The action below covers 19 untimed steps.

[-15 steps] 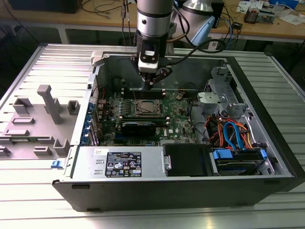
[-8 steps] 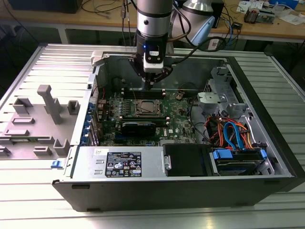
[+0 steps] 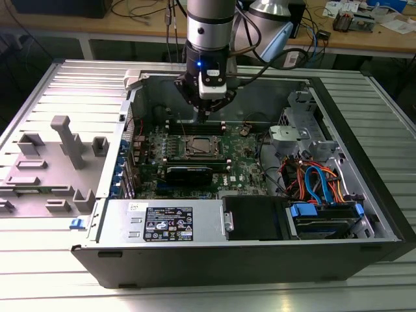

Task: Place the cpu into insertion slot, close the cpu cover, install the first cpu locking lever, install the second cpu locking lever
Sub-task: 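Install the first cpu locking lever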

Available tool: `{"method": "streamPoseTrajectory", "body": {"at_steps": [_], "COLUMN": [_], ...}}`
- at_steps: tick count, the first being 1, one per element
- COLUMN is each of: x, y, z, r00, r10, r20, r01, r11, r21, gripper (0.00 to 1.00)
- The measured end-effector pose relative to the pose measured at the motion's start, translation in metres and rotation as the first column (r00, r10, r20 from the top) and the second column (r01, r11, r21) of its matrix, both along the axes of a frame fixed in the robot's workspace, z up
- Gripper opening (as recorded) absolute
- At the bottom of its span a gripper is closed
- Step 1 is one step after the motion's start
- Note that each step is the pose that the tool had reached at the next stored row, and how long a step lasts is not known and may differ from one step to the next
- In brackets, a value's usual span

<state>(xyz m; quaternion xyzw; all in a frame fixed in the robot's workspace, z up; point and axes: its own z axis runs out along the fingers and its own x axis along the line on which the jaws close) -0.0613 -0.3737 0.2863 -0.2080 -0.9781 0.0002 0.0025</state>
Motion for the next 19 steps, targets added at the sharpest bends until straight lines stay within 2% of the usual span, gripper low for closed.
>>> {"method": "streamPoseTrajectory", "body": {"at_steps": [1,2,3,5,9,10,19], "x": [0.0000,0.0000,0.0000,0.0000,0.0000,0.0000,0.0000], "y": [0.0000,0.0000,0.0000,0.0000,0.0000,0.0000,0.0000], "z": [0.0000,0.0000,0.0000,0.0000,0.0000,0.0000,0.0000], "r00": [0.9999,0.9988,0.9964,0.9924,0.9777,0.9760,0.9754], "r10": [0.016,0.049,0.084,0.123,0.210,0.218,0.220], "r20": [0.0000,0.0000,0.0000,0.0000,0.0000,0.0000,0.0000], "r01": [-0.016,-0.049,-0.084,-0.123,-0.210,-0.218,-0.220], "r11": [0.9999,0.9988,0.9964,0.9924,0.9777,0.9760,0.9754], "r21": [-0.0002,-0.0003,-0.0005,-0.0005,-0.0006,-0.0006,-0.0006], "gripper": [0.11,0.11,0.11,0.11,0.11,0.11,0.11]}}
